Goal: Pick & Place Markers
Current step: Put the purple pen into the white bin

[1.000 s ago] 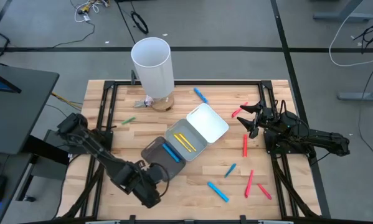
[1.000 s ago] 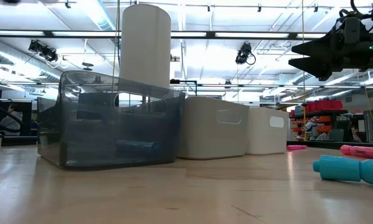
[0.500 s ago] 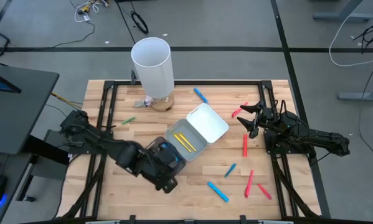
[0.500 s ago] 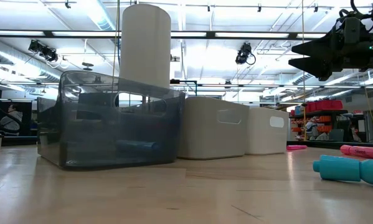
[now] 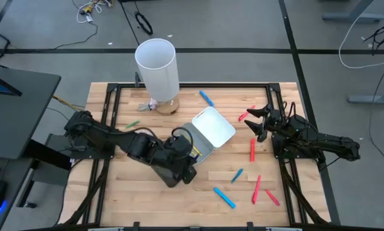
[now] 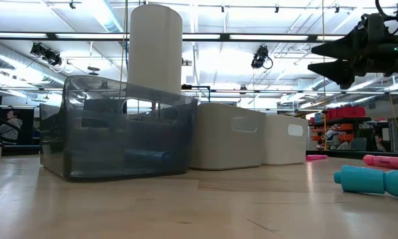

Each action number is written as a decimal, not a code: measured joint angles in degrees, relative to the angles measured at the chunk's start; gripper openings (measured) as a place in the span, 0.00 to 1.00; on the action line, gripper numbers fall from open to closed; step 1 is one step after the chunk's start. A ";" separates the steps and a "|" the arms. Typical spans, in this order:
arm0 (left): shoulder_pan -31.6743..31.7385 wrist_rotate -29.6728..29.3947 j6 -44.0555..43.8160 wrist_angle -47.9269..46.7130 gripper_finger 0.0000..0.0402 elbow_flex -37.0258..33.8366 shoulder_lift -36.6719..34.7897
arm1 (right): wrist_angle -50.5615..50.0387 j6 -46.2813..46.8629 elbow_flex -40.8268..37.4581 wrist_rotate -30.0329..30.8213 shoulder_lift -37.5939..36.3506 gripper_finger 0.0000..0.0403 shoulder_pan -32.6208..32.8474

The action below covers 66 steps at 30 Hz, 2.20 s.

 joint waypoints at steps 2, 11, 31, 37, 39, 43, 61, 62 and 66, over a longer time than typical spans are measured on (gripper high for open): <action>1.10 -0.22 2.12 2.13 0.08 0.00 0.00 | -0.06 2.57 0.02 0.00 -0.02 0.75 0.00; 5.13 -0.23 9.44 9.83 0.08 0.00 0.00 | 0.07 8.42 0.02 0.22 0.00 0.75 -0.02; 9.51 -0.15 34.73 18.90 0.08 0.00 -4.28 | -4.69 9.35 25.36 -6.84 18.48 0.75 0.11; 12.95 4.40 39.03 19.35 0.08 0.00 -7.72 | -11.51 7.93 42.23 -12.95 35.97 0.75 0.86; 13.85 5.61 39.60 19.42 0.08 0.00 -8.68 | -11.23 7.90 47.50 -15.52 41.00 0.75 2.42; 15.00 6.49 41.63 19.89 0.08 0.00 -10.37 | -10.10 5.25 57.46 -18.38 48.34 0.75 6.57; 15.24 11.41 45.29 24.67 0.08 0.00 -13.29 | -9.65 -5.50 80.19 -10.05 72.54 0.75 18.67; 15.03 11.44 45.48 24.73 0.08 0.00 -13.36 | -9.77 -5.54 80.62 -9.95 73.38 0.75 18.97; 14.61 11.60 45.72 24.97 0.08 0.00 -13.72 | -9.09 -5.58 82.50 -8.57 75.77 0.75 20.33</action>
